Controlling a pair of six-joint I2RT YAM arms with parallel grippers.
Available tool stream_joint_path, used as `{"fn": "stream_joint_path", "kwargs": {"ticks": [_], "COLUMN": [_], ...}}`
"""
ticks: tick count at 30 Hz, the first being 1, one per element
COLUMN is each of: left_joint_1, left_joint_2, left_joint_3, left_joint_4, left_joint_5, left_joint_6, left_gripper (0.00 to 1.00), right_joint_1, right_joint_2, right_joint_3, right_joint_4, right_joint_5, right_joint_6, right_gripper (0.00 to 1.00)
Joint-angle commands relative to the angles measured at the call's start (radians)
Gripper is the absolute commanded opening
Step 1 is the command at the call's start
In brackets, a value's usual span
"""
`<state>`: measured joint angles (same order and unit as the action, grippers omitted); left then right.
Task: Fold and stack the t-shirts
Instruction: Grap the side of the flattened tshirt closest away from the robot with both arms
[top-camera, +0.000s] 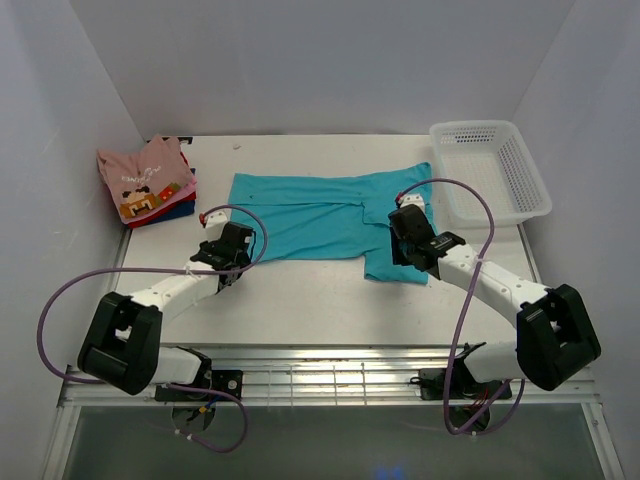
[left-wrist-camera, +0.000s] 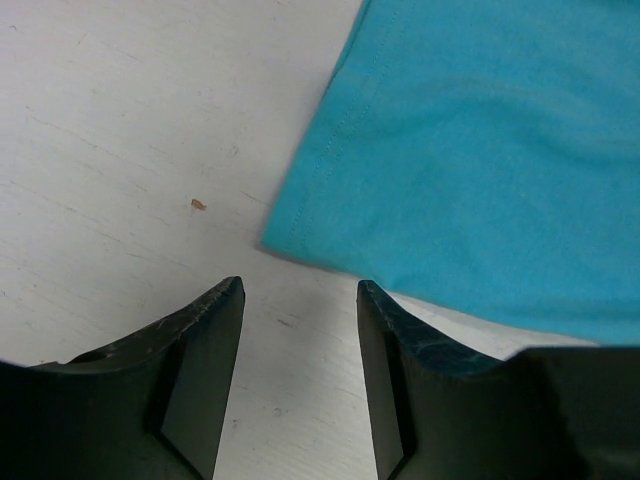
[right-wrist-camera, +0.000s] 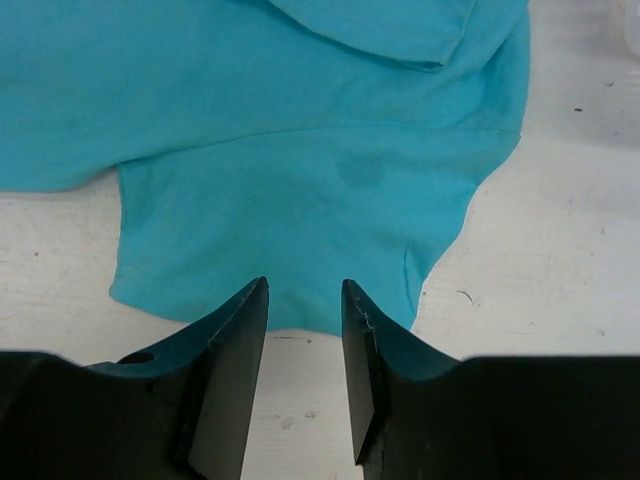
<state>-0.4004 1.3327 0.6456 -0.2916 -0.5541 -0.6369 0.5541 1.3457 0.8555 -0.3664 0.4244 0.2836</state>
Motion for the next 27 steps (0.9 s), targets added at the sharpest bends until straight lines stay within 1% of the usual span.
{"fn": "stream_joint_path", "kwargs": {"ticks": [1,6,10,12,14,17,23,27], "left_joint_1": [0.006,0.029,0.063,0.089,0.112,0.130,0.135,0.137], "left_joint_2": [-0.001,0.078,0.108,0.114,0.112,0.109,0.134,0.134], "left_joint_3": [-0.012,0.002,-0.003,-0.011,-0.017,-0.023,-0.006,-0.009], "left_joint_4": [0.031,0.074,0.111,0.123,0.152,0.181,0.178,0.177], "left_joint_5": [-0.026,0.017,0.051,0.052,0.095,0.117,0.132,0.137], "left_joint_6": [-0.004,0.023,0.040,0.051,0.066,0.075,0.082,0.083], "left_gripper": [0.60,0.60,0.60,0.60,0.60,0.60,0.60,0.60], "right_joint_1": [0.023,0.036,0.038,0.038,0.040,0.038,0.038,0.040], "right_joint_2": [-0.019,-0.039,-0.060,-0.071,-0.075,-0.071,0.000,0.088], "right_joint_3": [-0.042,-0.072,-0.079,-0.079,-0.079,-0.076,-0.076,-0.056], "right_joint_4": [0.004,0.001,-0.019,-0.028,-0.043,-0.074,-0.117,-0.166], "right_joint_5": [0.046,0.054,0.076,0.083,0.094,0.109,0.154,0.180], "right_joint_6": [0.057,0.083,0.088,0.091,0.095,0.112,0.153,0.199], "right_gripper": [0.42,0.42,0.42,0.42,0.42,0.42,0.44,0.42]}}
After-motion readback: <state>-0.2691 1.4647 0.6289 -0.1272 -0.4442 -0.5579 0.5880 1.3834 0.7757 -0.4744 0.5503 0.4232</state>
